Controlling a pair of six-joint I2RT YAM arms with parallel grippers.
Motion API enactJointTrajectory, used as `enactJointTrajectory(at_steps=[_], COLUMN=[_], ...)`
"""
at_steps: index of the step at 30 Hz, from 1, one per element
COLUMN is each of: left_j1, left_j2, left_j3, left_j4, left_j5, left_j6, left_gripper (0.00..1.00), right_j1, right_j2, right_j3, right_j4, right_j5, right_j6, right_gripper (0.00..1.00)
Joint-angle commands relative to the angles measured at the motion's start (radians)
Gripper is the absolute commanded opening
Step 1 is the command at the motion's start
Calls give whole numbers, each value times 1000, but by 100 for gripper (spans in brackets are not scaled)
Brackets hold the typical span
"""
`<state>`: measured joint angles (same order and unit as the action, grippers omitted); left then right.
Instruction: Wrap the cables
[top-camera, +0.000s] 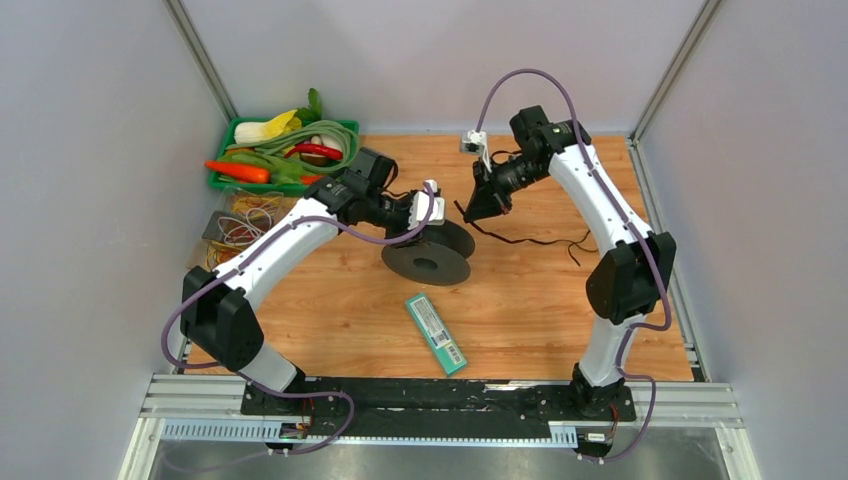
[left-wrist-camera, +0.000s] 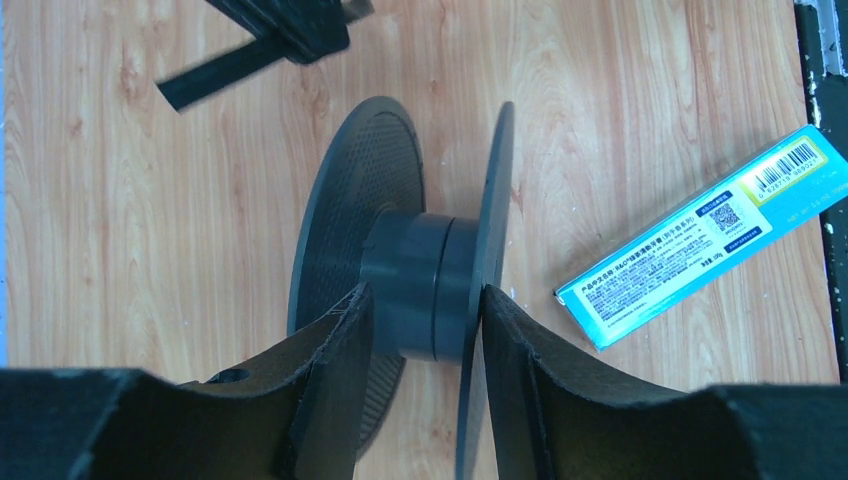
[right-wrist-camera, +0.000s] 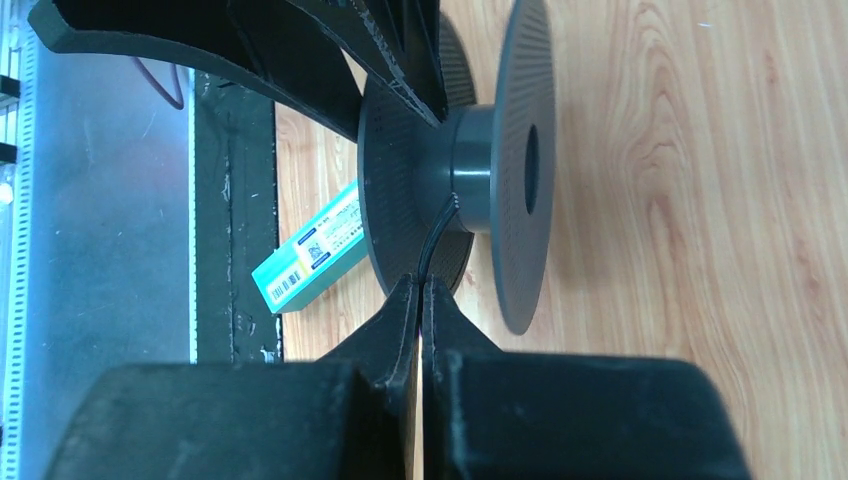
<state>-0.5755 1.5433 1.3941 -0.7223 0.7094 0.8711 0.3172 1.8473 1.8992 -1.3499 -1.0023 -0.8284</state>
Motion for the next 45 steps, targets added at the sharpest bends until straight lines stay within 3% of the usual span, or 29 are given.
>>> enactJointTrajectory(at_steps=[1,5,9,14,19,26,31,40,45], left_j1=[11,19,46,46,31,-9,-40,-70,-84], left_j2=[-41,-100,-219,-333,-333,-318,-325,-330,-327], left_j3=[-10,-30,-145,-331,-440,-529,-579,-601,-596], left_j4=[-5,33,242,542,831,1027,1067,992,951], left_j5=[55,71,68,30,-37,-27,8,42,38], left_j6=[49,31,23,132,224,403,537,726,802], left_gripper=[52,54,54,54,54,54,54,47,33], right_j1=[26,40,60,94,106,114,114,112,112], right_j2=[21,26,30,26,29,16,20,20,20], right_j3=[50,47,67,58,34,0,-9,-11,-17], right_j4=[-203,-225,-279,-316,-318,-318,-316,-318,-318], right_j5=[-53,-62,-73,-101,-125,-160,-170,-186,-200], right_j6=[-17,-34,-54,-52,-14,15,31,46,49], right_gripper=[0,0,0,0,0,0,0,0,0])
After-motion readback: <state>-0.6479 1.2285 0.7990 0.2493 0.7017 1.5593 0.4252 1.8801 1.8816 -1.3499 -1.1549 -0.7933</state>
